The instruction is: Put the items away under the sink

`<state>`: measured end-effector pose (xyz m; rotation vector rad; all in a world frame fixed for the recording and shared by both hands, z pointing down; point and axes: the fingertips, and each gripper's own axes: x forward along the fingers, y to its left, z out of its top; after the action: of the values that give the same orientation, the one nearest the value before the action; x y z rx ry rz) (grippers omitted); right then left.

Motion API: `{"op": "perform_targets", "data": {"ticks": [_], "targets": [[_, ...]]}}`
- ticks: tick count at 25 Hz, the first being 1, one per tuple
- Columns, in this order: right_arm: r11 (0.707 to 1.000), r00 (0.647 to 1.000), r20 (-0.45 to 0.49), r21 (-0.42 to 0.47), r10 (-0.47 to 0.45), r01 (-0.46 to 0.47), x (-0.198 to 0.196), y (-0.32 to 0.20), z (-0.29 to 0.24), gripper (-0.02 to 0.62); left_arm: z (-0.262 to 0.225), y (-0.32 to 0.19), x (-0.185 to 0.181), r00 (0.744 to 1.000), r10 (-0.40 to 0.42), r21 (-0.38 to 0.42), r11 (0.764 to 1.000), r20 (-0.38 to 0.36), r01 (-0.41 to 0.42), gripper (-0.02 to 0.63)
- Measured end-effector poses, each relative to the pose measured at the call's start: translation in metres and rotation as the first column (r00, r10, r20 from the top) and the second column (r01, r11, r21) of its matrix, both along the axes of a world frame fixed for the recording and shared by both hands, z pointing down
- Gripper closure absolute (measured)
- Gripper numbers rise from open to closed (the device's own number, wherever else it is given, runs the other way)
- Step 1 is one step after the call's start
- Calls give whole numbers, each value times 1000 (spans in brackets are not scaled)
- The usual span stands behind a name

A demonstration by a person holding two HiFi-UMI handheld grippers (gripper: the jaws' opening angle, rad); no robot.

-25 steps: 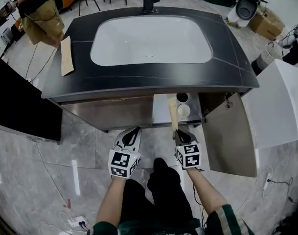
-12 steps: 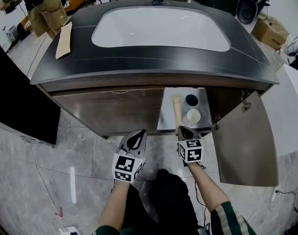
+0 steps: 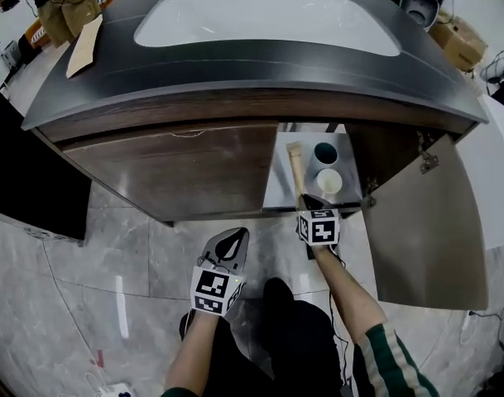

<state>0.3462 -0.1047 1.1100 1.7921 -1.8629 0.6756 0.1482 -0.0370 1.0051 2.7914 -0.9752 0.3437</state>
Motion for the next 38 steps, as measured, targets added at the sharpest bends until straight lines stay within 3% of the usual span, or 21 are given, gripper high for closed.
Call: {"op": "perform_targets", "data": {"ticks": [5, 13, 19, 30, 38], "targets": [[991, 989, 81, -65, 125, -120, 23, -10, 35, 549, 26, 14, -12, 999, -5, -27, 1000, 35, 6, 596], [988, 991, -61, -87, 121, -126, 19, -36, 42, 548, 41, 24, -46, 997, -56, -44, 997, 61, 58, 595], [985, 985, -63, -62, 159, -163, 25, -44, 45, 548, 47, 25, -63, 994, -90, -51, 994, 67, 93, 596], [999, 994, -102, 24, 32, -29, -3, -27, 22, 546, 35, 36, -61, 994, -95, -30, 995, 51, 97, 596], [988, 993, -93, 125, -77, 88, -31, 2, -33, 548, -1, 28, -69, 991, -132, -7, 991, 11, 132, 596]]}}
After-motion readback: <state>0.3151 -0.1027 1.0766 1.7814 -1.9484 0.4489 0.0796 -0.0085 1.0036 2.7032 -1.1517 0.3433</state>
